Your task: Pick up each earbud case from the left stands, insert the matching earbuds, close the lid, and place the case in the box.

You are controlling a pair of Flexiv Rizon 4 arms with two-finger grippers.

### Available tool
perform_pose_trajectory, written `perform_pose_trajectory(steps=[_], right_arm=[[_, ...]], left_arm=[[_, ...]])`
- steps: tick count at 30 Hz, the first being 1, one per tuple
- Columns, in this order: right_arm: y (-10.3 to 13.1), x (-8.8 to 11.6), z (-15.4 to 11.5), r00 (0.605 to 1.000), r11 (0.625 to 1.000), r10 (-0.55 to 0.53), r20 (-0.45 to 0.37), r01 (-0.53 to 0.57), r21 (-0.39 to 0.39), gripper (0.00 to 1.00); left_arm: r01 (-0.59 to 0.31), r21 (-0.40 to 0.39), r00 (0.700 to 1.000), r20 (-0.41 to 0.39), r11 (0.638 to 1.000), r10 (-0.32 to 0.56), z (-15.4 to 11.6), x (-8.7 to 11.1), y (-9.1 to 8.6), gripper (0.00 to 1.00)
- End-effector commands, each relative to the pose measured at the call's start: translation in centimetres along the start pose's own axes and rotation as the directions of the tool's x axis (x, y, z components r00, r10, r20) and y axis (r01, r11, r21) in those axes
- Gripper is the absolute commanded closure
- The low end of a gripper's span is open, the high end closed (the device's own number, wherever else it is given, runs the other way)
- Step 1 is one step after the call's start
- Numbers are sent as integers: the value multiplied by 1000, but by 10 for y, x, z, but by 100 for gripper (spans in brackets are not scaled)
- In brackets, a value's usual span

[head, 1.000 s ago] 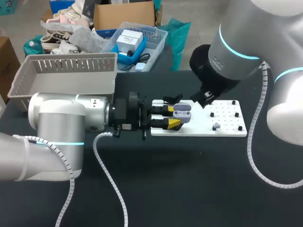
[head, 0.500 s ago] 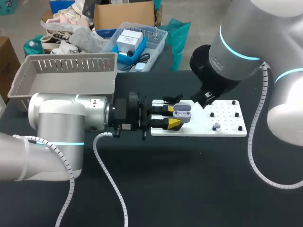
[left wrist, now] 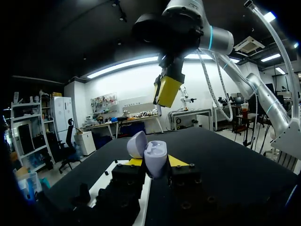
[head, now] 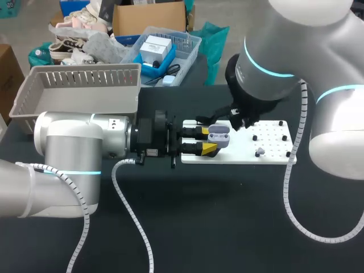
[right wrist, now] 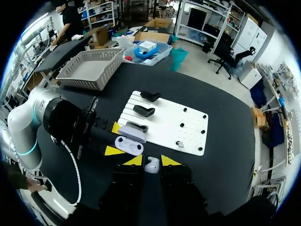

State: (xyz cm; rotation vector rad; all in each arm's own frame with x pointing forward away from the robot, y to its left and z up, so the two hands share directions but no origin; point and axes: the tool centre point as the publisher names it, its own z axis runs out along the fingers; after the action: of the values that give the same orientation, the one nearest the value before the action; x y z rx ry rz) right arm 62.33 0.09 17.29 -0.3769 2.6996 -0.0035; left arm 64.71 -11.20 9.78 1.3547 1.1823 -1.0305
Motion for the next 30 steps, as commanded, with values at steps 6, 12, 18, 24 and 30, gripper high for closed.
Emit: perform_pose_trajectory(steps=[6,12,18,24,30], right_arm=[[11,-1,5,994,999,2,-107,2,39,100],[19,-4,-2,996,999,-13,-85,16,38,100],[19,-4,-2,996,999,-13,-85,16,38,100],[19,-4,-2,996,999,-13,-85,16,38,100],[19,-4,-2,996,999,-13,-85,16,38,100]], left_arm=[[0,-1,1000,-2,1000,0,1,0,0,100],[0,-1,1000,-2,1000,0,1,0,0,100],[0,-1,1000,-2,1000,0,1,0,0,100],[0,-1,1000,-2,1000,0,1,0,0,100],[0,-1,1000,-2,1000,0,1,0,0,100]])
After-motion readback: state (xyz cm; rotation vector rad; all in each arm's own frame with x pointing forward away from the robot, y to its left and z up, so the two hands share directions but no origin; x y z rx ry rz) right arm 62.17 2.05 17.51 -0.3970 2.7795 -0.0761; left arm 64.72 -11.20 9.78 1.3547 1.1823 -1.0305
